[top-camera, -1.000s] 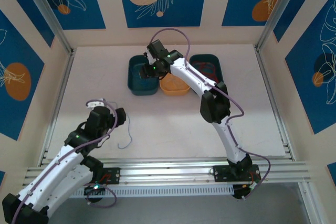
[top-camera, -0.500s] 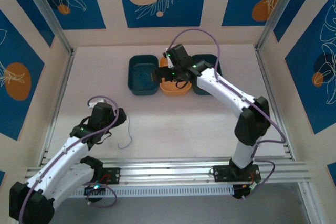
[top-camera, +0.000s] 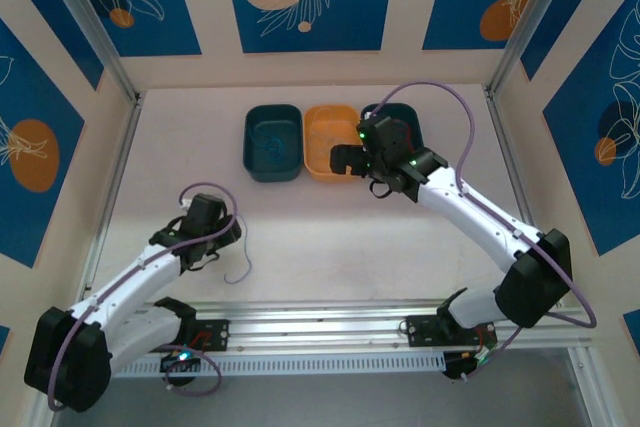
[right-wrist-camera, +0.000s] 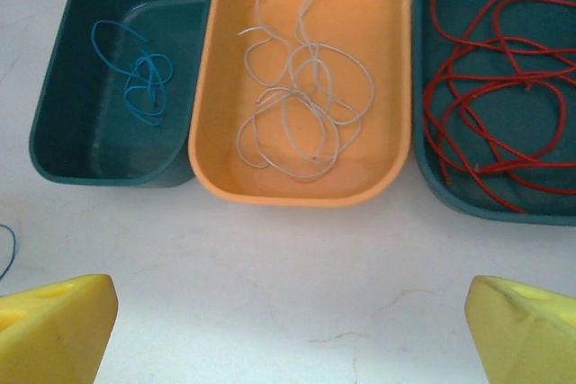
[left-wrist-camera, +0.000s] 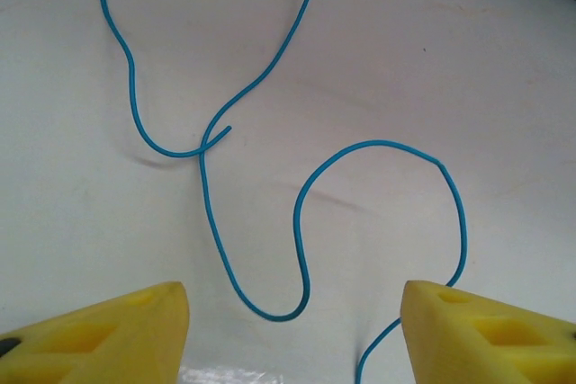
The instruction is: Untangle the cables
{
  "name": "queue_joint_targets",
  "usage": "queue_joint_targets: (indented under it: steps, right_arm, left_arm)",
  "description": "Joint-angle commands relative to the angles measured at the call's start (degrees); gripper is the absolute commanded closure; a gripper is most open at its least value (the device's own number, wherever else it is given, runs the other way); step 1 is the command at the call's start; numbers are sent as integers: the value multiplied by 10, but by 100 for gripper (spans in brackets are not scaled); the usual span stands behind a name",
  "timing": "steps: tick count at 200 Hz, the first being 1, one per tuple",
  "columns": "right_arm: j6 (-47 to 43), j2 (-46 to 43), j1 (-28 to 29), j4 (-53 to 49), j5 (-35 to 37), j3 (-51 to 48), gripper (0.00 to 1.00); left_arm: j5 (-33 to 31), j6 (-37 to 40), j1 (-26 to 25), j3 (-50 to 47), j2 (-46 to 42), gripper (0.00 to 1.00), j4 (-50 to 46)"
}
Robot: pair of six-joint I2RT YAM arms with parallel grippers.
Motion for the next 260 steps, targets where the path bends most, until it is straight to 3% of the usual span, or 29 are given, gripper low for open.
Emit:
queue_joint_targets:
  steps: [1, 54, 91, 108, 214, 260]
  right_arm:
    - [29, -24, -3, 21, 43, -19, 1]
    - [32, -60, -5, 22, 72, -46, 1]
    - [34, -79, -9, 21, 77, -65, 1]
    - [37, -88, -12, 19, 83, -71, 1]
    - [49, -122, -23, 24, 93, -94, 1]
    - [23, -124, -27, 64, -11, -107, 1]
  left_arm:
    - [-3, 20, 5, 3, 21, 45, 27]
    - [-9, 34, 6, 21, 88, 63, 51]
    - [-6, 44, 6, 33, 106, 90, 70]
    - [-6, 51, 6, 40, 97, 97, 72]
    - [79, 71, 8, 155, -51, 100, 50]
    - [147, 75, 13, 194, -72, 100, 75]
